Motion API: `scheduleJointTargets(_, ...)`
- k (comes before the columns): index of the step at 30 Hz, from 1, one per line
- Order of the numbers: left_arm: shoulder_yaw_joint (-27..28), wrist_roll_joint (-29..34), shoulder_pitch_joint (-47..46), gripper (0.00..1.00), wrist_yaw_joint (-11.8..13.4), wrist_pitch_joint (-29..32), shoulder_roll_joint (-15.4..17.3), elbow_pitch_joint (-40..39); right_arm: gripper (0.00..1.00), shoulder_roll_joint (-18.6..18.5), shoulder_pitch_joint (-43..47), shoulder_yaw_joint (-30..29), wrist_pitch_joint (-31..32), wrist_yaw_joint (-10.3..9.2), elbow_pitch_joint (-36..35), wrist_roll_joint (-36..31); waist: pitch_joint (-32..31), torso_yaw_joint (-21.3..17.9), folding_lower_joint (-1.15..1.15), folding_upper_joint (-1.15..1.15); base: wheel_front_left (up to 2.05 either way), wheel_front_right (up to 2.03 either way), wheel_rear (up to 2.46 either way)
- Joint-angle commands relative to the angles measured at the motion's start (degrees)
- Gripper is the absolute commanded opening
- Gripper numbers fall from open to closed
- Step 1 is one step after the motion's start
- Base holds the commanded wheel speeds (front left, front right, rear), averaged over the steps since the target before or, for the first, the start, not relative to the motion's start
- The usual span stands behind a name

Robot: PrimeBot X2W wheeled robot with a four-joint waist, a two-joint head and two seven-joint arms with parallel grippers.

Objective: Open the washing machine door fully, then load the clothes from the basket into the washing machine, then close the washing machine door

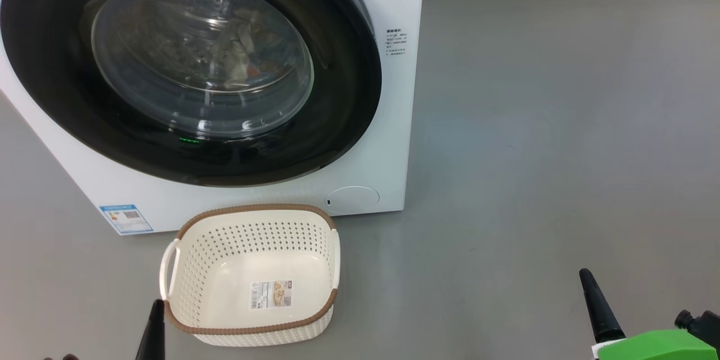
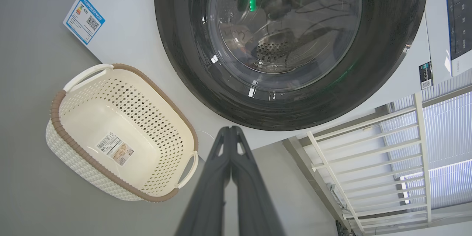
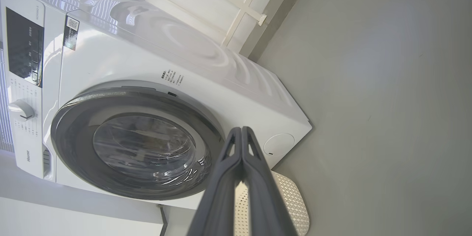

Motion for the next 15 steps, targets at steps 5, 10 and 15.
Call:
scheduleJointTargets(5, 2.20, -4.38, -3.07, 0.00, -0.60, 0.99, 0.55, -1.06, 0.00, -0.68, -3.28, 0.65, 0.68, -0.04, -0.78, 4.96, 0.02, -0.09, 0.00, 0.00, 0.00, 0.00, 0.00)
scheduleJointTargets(10, 2.66, -6.77, -3.45, 0.00, -0.66, 1.60, 0.52, -1.03, 0.00, -0.72, -3.66, 0.64, 1.05, -0.05, -0.52, 7.59, 0.04, -0.15, 0.00, 0.00, 0.00, 0.00, 0.00)
scheduleJointTargets(15, 3.25, -9.76, -3.93, 0.00, -0.74, 2.37, 0.47, -0.99, 0.00, -0.77, -4.14, 0.64, 1.51, -0.05, -0.18, 10.89, 0.05, -0.23, 0.00, 0.00, 0.00, 0.00, 0.00)
